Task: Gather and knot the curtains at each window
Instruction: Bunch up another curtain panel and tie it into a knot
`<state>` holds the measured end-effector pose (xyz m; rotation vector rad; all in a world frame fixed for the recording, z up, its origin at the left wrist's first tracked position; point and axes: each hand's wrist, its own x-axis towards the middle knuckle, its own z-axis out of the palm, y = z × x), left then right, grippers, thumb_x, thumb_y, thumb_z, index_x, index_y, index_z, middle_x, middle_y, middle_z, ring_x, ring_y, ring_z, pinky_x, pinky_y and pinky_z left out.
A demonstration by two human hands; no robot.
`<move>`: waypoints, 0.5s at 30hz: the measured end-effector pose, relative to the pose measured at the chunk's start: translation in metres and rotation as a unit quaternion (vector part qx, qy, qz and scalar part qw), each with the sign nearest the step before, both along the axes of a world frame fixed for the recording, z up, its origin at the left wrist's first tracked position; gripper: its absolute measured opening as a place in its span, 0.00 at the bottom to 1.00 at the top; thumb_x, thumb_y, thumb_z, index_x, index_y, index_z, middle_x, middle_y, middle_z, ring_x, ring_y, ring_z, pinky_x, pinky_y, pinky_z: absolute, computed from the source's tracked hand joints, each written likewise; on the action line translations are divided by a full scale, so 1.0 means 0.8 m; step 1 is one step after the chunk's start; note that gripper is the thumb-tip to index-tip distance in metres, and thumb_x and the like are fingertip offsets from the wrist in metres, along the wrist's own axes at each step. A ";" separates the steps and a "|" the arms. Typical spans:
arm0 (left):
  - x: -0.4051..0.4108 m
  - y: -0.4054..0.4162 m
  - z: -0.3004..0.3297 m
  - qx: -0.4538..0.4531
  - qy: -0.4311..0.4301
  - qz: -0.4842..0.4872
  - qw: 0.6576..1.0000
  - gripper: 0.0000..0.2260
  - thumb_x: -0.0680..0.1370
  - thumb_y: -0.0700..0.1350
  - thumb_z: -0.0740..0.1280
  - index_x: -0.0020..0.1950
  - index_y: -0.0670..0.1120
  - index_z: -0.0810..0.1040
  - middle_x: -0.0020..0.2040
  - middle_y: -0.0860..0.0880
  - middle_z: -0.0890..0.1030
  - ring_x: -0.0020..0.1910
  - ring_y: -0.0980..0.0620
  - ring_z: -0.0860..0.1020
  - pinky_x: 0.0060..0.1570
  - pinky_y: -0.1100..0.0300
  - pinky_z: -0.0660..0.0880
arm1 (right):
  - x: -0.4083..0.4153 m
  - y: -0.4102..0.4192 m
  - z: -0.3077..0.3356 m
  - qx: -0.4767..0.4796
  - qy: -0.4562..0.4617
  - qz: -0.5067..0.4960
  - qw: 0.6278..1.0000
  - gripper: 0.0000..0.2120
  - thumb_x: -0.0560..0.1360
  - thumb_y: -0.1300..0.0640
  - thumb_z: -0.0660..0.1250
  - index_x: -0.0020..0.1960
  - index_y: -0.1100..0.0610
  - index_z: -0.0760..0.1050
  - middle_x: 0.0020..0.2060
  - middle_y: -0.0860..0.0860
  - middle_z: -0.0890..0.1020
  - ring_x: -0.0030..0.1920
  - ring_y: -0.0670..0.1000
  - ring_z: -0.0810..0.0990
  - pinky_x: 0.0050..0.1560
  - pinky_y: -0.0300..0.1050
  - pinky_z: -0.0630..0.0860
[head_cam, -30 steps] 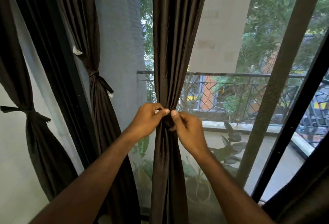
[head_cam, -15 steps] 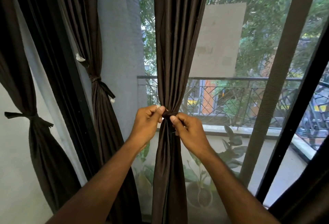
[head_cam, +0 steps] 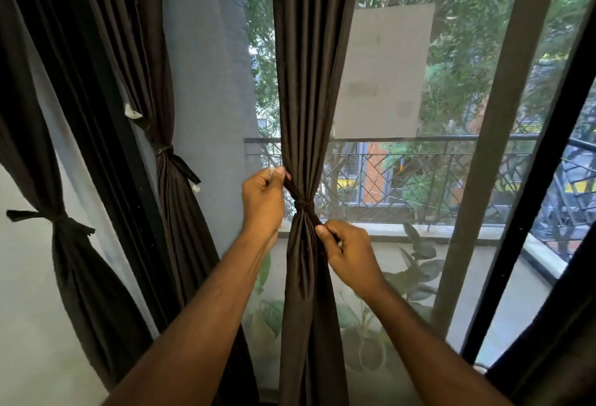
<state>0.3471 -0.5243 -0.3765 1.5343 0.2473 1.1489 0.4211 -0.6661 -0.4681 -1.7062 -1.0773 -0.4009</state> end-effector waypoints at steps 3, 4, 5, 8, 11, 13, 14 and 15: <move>-0.002 0.006 0.006 0.067 0.026 0.044 0.996 0.18 0.82 0.39 0.65 0.32 0.46 0.70 0.30 0.52 0.68 0.31 0.57 0.65 0.33 0.60 0.64 | 0.003 0.003 0.015 -0.031 -0.013 -0.017 0.999 0.20 0.83 0.50 0.63 0.35 0.54 0.65 0.27 0.47 0.67 0.29 0.50 0.68 0.33 0.52 0.67; -0.003 0.004 0.008 0.097 0.033 0.061 0.993 0.20 0.82 0.39 0.66 0.31 0.48 0.66 0.28 0.54 0.65 0.29 0.58 0.62 0.31 0.61 0.61 | 0.004 0.002 0.019 -0.046 -0.020 -0.016 0.999 0.20 0.83 0.48 0.63 0.35 0.54 0.67 0.28 0.48 0.69 0.30 0.51 0.70 0.33 0.52 0.68; -0.006 0.000 0.011 0.121 0.032 0.073 0.989 0.21 0.81 0.39 0.67 0.30 0.48 0.64 0.28 0.55 0.63 0.29 0.59 0.61 0.31 0.61 0.60 | 0.007 0.000 0.024 -0.061 -0.027 -0.016 0.998 0.19 0.82 0.46 0.64 0.35 0.54 0.69 0.29 0.48 0.71 0.31 0.51 0.72 0.34 0.52 0.71; -0.016 -0.014 0.017 0.185 -0.003 0.138 0.973 0.11 0.78 0.42 0.70 0.38 0.43 0.74 0.29 0.48 0.65 0.28 0.56 0.63 0.30 0.60 0.62 | 0.013 -0.008 0.044 -0.083 -0.047 -0.024 0.995 0.17 0.78 0.39 0.66 0.41 0.52 0.76 0.37 0.46 0.77 0.38 0.48 0.76 0.41 0.48 0.75; -0.023 -0.032 0.033 0.276 -0.030 0.192 0.941 0.09 0.79 0.45 0.70 0.41 0.43 0.77 0.27 0.49 0.66 0.26 0.50 0.65 0.29 0.58 0.63 | 0.031 -0.020 0.075 -0.074 -0.086 -0.053 0.992 0.11 0.78 0.44 0.68 0.47 0.52 0.79 0.43 0.47 0.79 0.42 0.48 0.77 0.46 0.49 0.77; -0.019 -0.048 0.050 0.357 -0.024 0.191 0.914 0.11 0.79 0.44 0.70 0.38 0.43 0.76 0.27 0.53 0.67 0.26 0.51 0.67 0.29 0.58 0.64 | 0.045 -0.033 0.098 -0.078 -0.119 -0.076 0.987 0.07 0.78 0.49 0.68 0.48 0.52 0.79 0.45 0.48 0.80 0.43 0.50 0.78 0.48 0.53 0.78; -0.014 -0.055 0.059 0.392 -0.015 0.186 0.901 0.12 0.79 0.44 0.70 0.37 0.42 0.76 0.28 0.53 0.68 0.26 0.51 0.68 0.29 0.58 0.65 | 0.052 -0.041 0.110 -0.082 -0.136 -0.084 0.984 0.06 0.77 0.51 0.68 0.48 0.53 0.80 0.45 0.48 0.80 0.43 0.51 0.79 0.49 0.54 0.79; -0.008 -0.063 0.069 0.421 -0.007 0.186 0.888 0.12 0.79 0.44 0.70 0.37 0.42 0.76 0.28 0.53 0.70 0.26 0.51 0.69 0.29 0.58 0.66 | 0.059 -0.049 0.123 -0.090 -0.153 -0.091 0.980 0.06 0.77 0.52 0.68 0.49 0.53 0.80 0.46 0.48 0.80 0.44 0.52 0.79 0.49 0.55 0.79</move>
